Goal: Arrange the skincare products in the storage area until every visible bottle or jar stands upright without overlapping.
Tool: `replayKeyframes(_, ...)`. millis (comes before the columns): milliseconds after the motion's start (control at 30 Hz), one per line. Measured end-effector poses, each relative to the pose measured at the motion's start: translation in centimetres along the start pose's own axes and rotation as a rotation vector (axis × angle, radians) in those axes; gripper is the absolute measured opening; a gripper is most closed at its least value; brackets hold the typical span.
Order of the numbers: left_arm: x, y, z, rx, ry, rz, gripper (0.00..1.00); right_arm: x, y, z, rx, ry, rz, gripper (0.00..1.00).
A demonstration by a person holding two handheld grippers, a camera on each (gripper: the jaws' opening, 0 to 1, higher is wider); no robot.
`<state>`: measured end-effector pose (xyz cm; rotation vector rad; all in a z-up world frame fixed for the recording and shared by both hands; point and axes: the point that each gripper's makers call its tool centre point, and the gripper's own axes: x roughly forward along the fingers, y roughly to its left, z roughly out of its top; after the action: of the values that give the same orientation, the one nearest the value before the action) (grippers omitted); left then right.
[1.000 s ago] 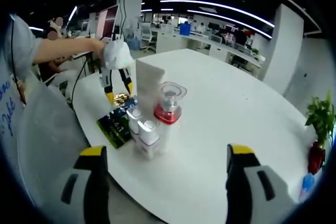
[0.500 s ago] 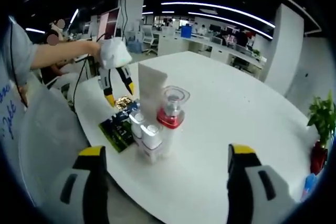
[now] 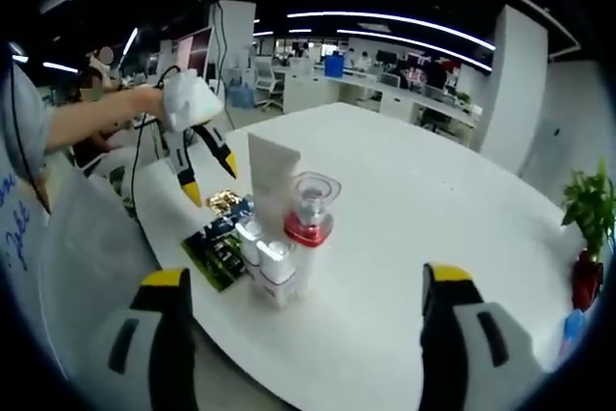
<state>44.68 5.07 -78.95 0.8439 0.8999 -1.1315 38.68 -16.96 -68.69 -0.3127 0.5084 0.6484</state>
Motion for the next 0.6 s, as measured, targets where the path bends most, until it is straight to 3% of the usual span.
replayKeyframes(267, -1.0, -0.4, 0.6, -0.052, -0.046, 0.040, 0.63, 0.0, 0.2, -0.2, 0.011, 0.005, -0.003, 1.00)
replayKeyframes(600, -2.4, -1.3, 1.7, -0.087, -0.113, 0.086, 0.70, -0.2, 0.6, -0.3, 0.014, 0.003, -0.001, 1.00)
